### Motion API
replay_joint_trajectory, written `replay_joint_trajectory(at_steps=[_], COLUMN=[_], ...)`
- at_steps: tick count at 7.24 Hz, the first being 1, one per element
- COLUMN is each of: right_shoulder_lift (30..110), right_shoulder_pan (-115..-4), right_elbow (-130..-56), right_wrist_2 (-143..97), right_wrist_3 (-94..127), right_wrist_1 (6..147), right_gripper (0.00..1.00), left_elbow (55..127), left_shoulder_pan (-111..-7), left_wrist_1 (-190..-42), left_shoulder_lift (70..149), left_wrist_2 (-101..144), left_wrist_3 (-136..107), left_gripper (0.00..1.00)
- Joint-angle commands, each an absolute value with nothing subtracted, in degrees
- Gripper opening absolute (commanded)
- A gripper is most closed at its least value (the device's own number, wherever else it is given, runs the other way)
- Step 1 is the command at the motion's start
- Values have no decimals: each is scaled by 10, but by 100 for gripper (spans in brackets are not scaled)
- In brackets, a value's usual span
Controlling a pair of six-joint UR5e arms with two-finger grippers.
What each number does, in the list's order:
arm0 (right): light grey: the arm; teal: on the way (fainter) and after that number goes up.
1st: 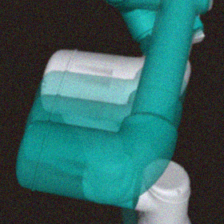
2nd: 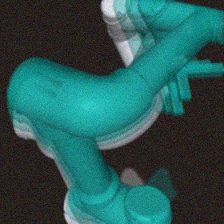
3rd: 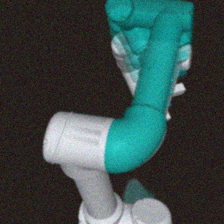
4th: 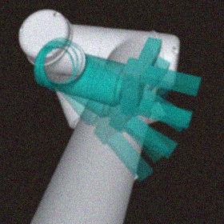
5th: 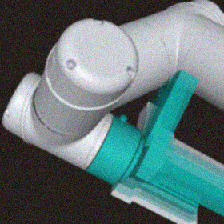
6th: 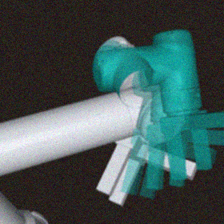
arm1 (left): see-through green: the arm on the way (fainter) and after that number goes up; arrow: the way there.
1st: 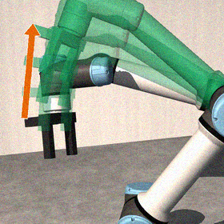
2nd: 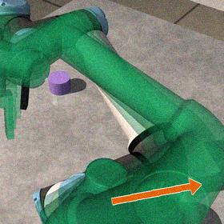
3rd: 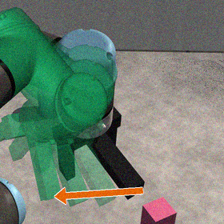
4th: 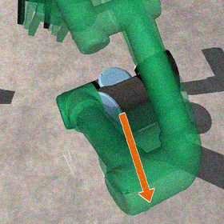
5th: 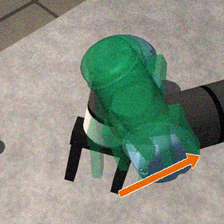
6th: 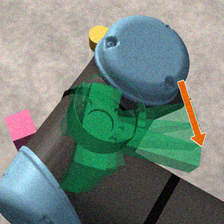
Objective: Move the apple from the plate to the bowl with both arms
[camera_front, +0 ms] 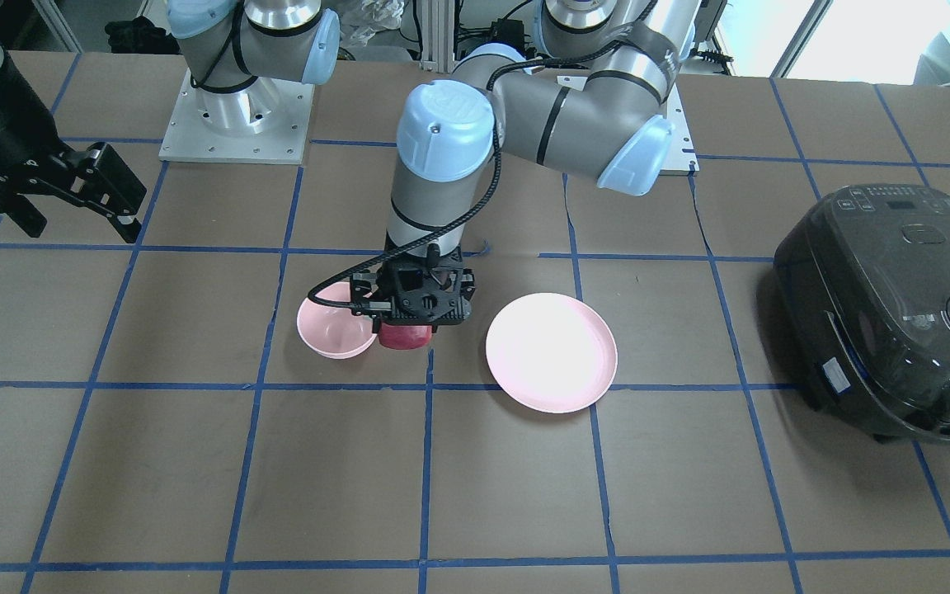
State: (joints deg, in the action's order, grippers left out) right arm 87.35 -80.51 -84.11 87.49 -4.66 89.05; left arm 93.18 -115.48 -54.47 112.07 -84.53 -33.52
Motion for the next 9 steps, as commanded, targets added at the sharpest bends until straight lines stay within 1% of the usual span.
replay_joint_trajectory(at_steps=[1, 3, 5, 6, 8, 9], right_shoulder_lift=[873, 872, 872, 872, 872, 872], right_shoulder_pan=[-805, -797, -788, -788, -788, -788], right_elbow=[-841, -842, -843, -843, -843, -844], right_wrist_2=[876, 877, 878, 878, 878, 878], right_wrist_3=[-47, -47, -49, -49, -49, -49], right_wrist_1=[891, 896, 896, 895, 896, 896], right_gripper=[100, 100, 100, 100, 100, 100], left_elbow=[929, 929, 929, 929, 932, 936], left_shoulder_pan=[-1201, -1215, -1225, -1234, -1234, -1234], left_wrist_1=[-488, -456, -458, -457, -459, -465], left_shoulder_lift=[1165, 1190, 1194, 1194, 1194, 1196], left_wrist_2=[-846, -846, -846, -851, -859, -870], left_wrist_3=[-408, -431, -434, -435, -427, -426], left_gripper=[12, 12, 19, 20, 44, 48])
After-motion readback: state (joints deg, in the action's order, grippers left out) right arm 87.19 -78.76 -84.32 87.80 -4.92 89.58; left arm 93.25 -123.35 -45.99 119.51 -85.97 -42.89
